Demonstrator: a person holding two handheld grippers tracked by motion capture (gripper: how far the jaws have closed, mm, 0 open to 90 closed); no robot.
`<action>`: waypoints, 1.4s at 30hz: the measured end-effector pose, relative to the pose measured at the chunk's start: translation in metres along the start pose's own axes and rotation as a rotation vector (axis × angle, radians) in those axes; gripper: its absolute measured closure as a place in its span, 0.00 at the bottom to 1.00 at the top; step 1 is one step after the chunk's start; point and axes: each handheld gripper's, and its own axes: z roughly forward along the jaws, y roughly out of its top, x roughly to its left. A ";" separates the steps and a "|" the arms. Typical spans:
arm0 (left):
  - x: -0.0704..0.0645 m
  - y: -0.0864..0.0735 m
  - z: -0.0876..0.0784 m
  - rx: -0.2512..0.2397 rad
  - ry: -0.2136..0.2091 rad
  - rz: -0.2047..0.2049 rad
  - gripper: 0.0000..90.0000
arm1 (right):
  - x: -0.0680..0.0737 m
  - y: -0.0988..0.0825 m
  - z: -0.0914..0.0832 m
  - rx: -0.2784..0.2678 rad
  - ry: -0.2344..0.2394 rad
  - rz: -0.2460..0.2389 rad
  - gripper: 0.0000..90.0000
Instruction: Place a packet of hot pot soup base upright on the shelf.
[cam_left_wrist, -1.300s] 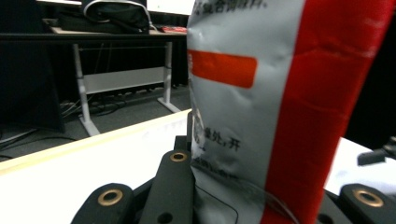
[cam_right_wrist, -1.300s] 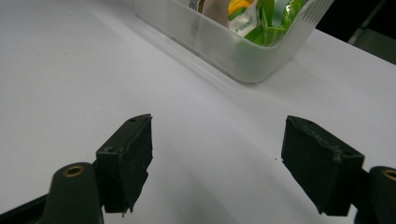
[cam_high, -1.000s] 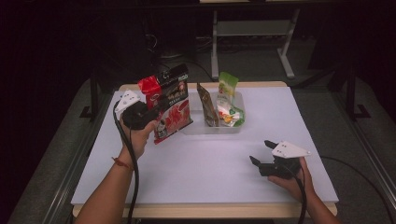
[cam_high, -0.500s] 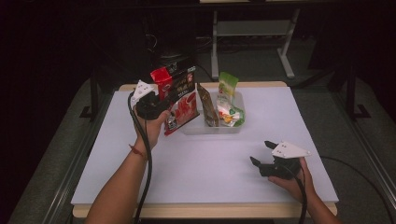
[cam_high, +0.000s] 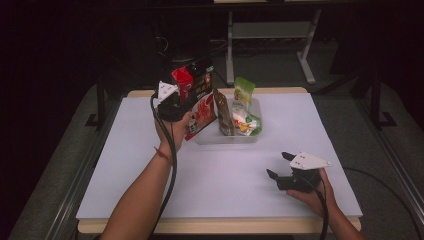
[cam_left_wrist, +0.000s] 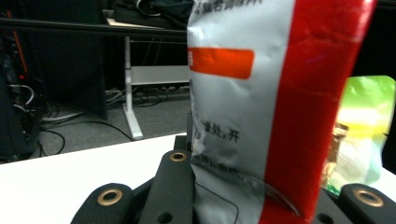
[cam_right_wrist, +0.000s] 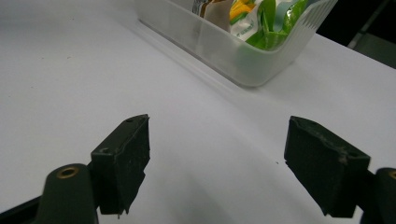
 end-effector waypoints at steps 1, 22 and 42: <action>-0.001 0.000 0.003 0.003 0.012 0.001 0.89 | 0.000 0.000 0.000 -0.001 0.003 0.000 0.24; -0.017 -0.013 0.043 -0.079 0.126 -0.021 0.89 | 0.007 0.002 0.005 0.006 0.035 -0.025 0.24; -0.004 -0.056 0.046 -0.122 0.039 -0.067 0.87 | 0.009 0.004 0.005 0.000 0.045 -0.032 0.25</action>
